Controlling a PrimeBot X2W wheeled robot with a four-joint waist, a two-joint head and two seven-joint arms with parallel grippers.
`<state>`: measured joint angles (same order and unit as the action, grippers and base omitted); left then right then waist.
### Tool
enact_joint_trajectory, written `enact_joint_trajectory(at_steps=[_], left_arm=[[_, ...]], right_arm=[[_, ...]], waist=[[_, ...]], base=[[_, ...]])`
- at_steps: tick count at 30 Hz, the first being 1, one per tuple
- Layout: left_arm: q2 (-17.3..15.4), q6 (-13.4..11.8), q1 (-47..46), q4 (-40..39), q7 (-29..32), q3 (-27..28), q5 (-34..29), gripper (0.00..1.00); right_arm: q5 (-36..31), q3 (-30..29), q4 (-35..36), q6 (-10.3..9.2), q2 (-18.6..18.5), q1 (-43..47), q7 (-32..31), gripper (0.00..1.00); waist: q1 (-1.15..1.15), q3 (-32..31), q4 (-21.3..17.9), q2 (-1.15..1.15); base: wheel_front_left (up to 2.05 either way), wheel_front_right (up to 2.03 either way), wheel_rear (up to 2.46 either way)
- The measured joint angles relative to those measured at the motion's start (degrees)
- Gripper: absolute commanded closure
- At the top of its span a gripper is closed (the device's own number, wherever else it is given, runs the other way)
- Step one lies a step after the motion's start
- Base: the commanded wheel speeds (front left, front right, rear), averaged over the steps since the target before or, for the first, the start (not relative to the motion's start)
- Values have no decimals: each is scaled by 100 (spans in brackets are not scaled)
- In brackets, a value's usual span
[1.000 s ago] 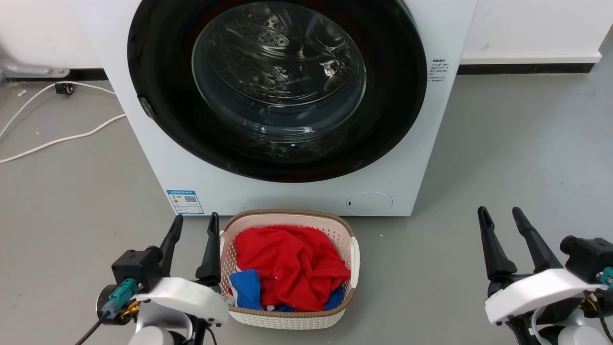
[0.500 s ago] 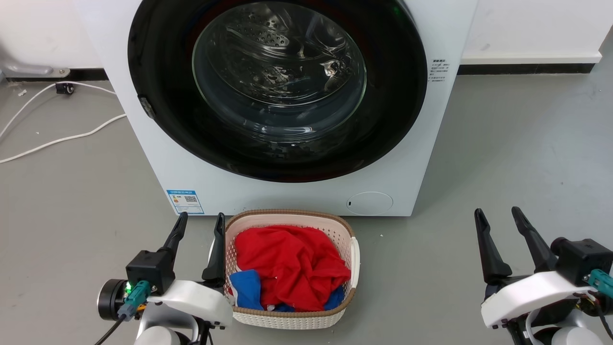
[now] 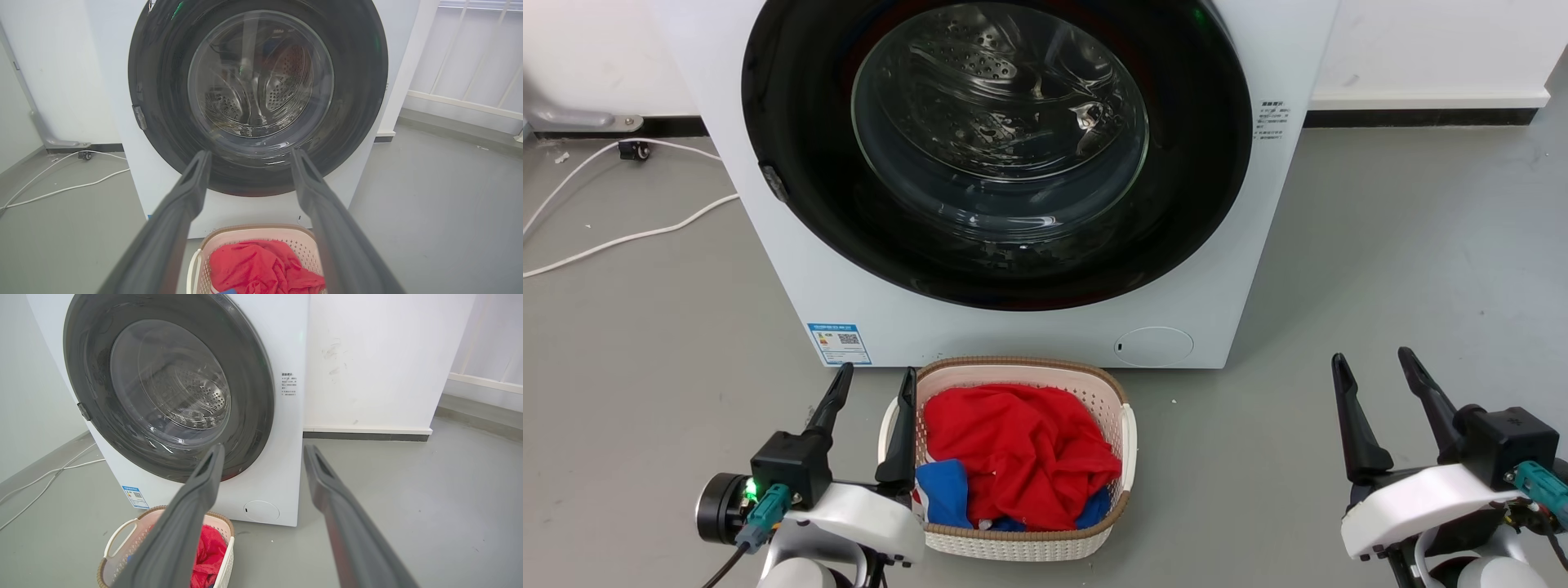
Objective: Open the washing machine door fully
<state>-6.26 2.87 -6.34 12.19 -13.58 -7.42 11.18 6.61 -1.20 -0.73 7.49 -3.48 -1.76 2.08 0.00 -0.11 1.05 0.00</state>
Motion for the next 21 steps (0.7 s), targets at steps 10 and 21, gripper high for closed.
enact_joint_trajectory(at_steps=[10,21], left_arm=[[80,101,-13,63,-105,67,-311,0],[171,202,-43,151,-148,223,-394,0]], right_arm=[[-343,-53,20,0,29,34,73,0],[-448,-122,-41,0,44,40,122,0]], waist=[[0,1,7,0],[0,-21,-4,0]], base=[[0,0,0],[0,0,0]])
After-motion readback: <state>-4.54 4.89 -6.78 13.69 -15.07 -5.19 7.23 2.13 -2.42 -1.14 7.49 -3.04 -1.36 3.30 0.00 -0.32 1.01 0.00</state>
